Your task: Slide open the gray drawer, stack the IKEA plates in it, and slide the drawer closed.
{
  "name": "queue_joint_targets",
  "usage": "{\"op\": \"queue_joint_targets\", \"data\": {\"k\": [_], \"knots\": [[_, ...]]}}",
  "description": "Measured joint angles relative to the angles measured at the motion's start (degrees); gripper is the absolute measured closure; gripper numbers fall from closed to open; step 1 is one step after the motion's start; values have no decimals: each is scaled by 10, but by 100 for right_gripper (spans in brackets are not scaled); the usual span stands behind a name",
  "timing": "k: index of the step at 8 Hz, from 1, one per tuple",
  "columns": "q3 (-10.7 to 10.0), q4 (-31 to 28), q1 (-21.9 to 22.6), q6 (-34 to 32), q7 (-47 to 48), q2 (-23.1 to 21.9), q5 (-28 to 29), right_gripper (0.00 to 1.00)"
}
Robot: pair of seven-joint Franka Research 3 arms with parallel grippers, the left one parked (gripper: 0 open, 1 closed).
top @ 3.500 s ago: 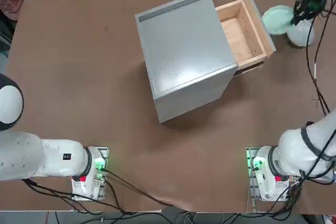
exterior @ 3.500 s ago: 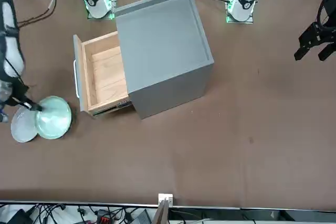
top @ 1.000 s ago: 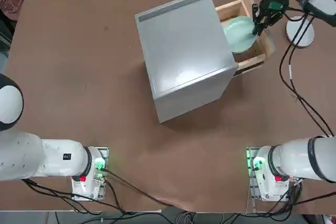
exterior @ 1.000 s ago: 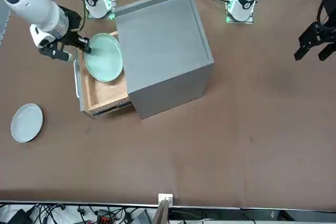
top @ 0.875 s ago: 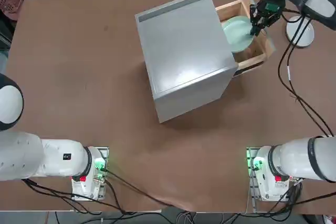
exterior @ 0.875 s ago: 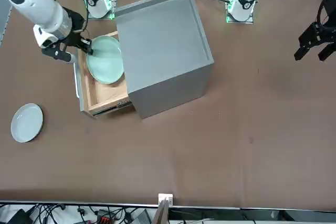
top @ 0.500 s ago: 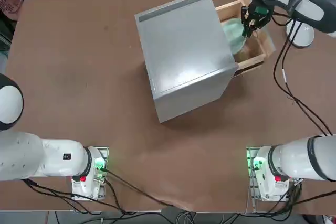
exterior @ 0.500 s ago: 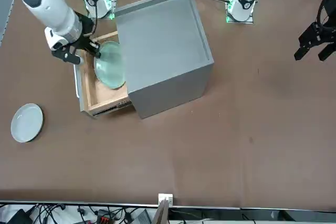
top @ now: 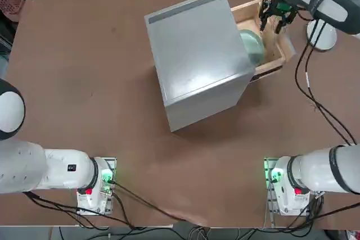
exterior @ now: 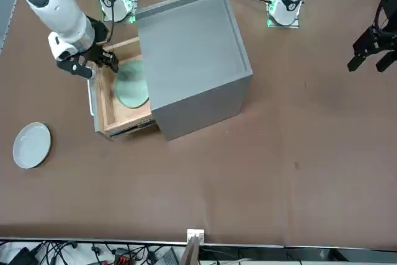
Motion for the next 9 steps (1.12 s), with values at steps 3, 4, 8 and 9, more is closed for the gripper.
{"op": "queue_joint_targets", "data": {"k": [3, 4, 8, 9], "knots": [[-16, 88, -100, -70, -183, 5, -45, 0], [-19, 94, -159, -57, -271, 18, -45, 1], [-22, 101, -323, 129, -374, 148, -34, 16], [-22, 103, -349, 176, -369, 187, -19, 20]]}}
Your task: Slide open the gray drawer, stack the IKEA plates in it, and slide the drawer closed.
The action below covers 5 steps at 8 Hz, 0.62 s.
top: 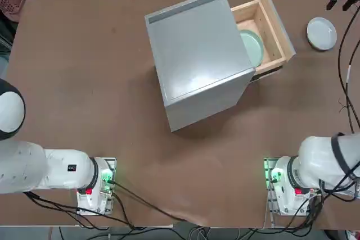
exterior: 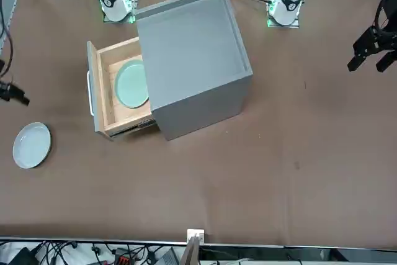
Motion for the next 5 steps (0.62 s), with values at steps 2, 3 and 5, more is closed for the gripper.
{"op": "queue_joint_targets", "data": {"k": [2, 3, 5], "knots": [[0, 33, -49, 41, 5, 84, 32, 19], [0, 69, -66, 44, 5, 130, 35, 19], [0, 154, -95, 54, 6, 225, 35, 21]]}}
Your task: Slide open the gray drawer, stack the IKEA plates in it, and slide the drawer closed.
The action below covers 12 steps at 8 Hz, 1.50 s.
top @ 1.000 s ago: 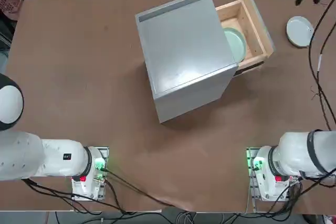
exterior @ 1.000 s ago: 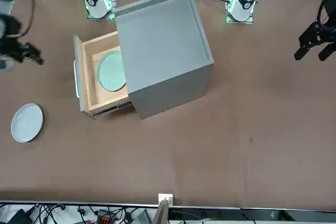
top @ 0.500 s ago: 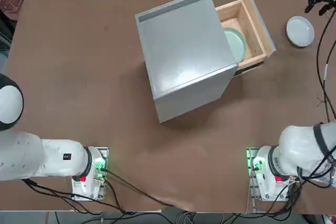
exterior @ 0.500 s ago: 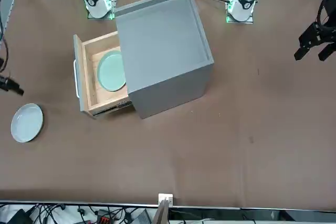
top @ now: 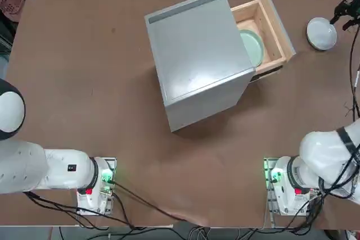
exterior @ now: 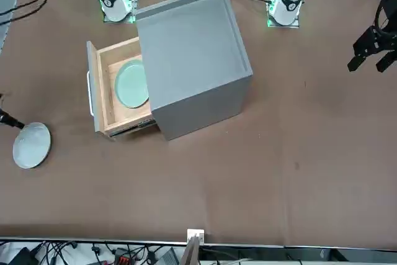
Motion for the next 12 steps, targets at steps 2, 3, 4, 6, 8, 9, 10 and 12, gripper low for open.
{"op": "queue_joint_targets", "data": {"k": [2, 3, 4, 6, 8, 9, 10, 12], "knots": [[0, 53, -23, 52, 0, 82, 0, 23], [0, 61, -28, 88, 0, 111, 0, 25], [0, 64, -33, 113, 0, 130, 0, 27], [0, 68, -39, 129, 0, 147, 0, 29], [1, 69, -40, 130, 0, 150, 0, 40], [1, 70, -41, 130, 0, 150, 0, 47], [1, 72, -41, 130, -2, 150, -1, 72], [3, 76, -41, 123, -13, 147, -1, 100]]}}
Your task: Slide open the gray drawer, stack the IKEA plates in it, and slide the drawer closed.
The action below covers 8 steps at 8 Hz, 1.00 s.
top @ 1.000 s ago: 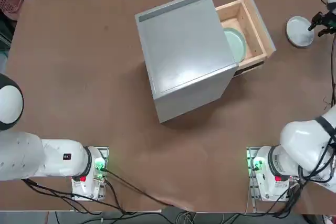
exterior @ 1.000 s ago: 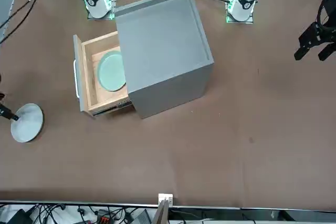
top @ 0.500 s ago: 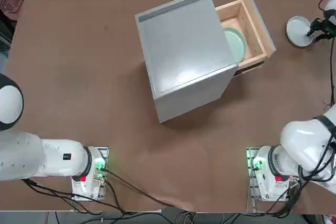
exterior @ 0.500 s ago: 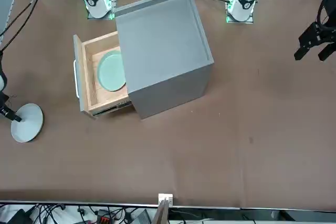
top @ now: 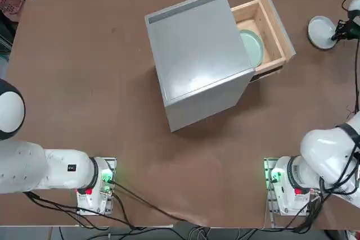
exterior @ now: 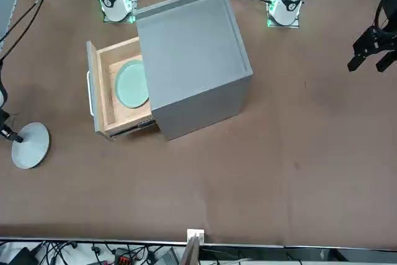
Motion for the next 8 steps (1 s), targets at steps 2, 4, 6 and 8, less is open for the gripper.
{"op": "queue_joint_targets", "data": {"k": [2, 4, 6, 8], "knots": [[7, 34, 0, -71, -6, -7, 0, 100], [29, 128, 1, -246, -12, -34, 0, 100], [65, 192, 5, -380, -13, -94, 2, 100], [97, 202, 10, -477, -11, -172, 24, 100]]}}
